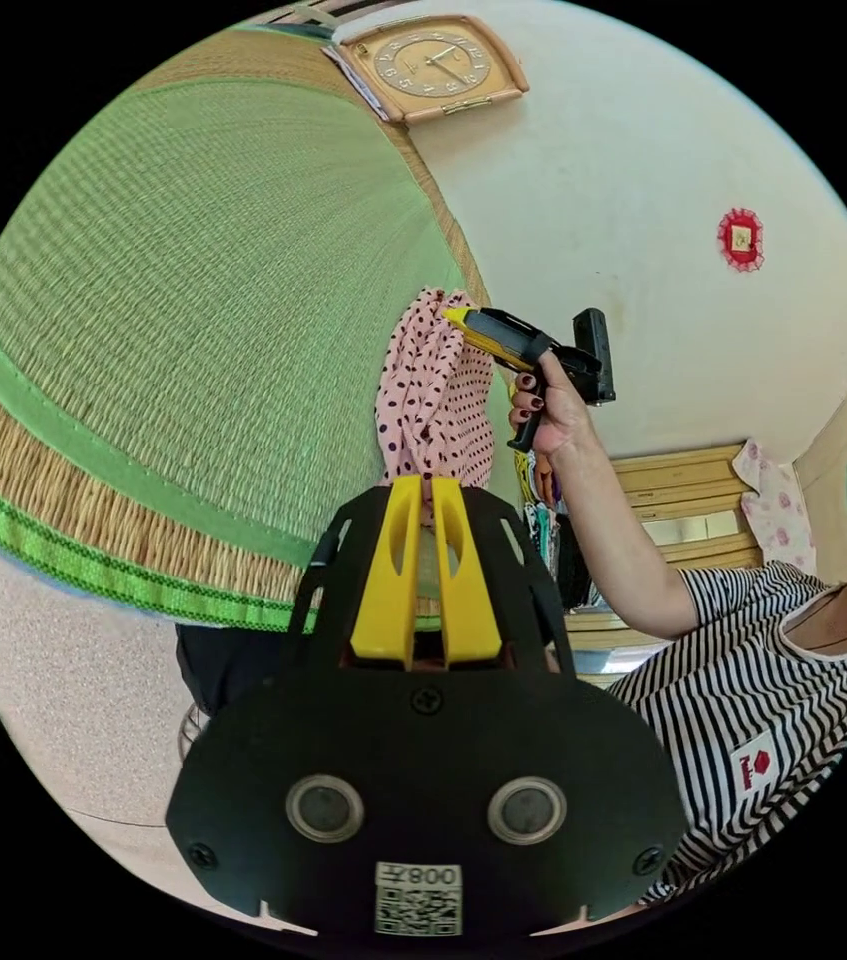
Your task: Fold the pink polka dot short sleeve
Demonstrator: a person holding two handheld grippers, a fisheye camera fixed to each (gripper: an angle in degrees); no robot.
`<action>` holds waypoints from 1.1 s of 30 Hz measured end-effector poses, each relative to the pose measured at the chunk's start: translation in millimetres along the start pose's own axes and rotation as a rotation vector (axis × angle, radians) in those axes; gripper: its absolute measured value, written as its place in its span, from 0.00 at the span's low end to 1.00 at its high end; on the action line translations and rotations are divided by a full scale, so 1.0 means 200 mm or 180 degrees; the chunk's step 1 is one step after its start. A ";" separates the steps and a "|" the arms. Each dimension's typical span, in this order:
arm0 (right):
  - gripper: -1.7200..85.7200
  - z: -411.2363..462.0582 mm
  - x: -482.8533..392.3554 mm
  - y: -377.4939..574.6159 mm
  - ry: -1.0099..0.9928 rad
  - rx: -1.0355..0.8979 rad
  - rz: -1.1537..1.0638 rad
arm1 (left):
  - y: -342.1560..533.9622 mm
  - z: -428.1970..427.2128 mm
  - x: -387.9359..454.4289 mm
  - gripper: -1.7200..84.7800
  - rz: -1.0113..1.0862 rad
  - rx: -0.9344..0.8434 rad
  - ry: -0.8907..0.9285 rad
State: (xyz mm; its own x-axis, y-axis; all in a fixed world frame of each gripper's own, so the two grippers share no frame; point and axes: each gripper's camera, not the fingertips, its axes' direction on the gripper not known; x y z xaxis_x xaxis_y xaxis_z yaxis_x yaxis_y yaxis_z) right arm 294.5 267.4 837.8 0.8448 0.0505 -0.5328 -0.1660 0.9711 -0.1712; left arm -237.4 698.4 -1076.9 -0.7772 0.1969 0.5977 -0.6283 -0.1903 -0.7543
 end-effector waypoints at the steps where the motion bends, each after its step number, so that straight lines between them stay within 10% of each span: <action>1: 0.07 0.00 -0.03 0.00 0.0015 0.0010 -0.0038 | 0.01 -0.02 0.03 0.03 0.0070 0.0022 -0.0092; 33: 0.06 0.61 -1.02 0.11 0.1465 -0.0420 -0.0730 | 0.06 0.22 0.38 0.02 0.0736 -0.0666 -0.1191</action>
State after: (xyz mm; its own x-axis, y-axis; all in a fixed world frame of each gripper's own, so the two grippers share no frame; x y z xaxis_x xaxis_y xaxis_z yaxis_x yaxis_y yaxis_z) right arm 179.6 307.0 1044.2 0.5611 -0.2961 -0.7730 -0.0909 0.9061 -0.4131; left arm -305.3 669.1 -1029.2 -0.8789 -0.1942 0.4357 -0.4471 0.0167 -0.8944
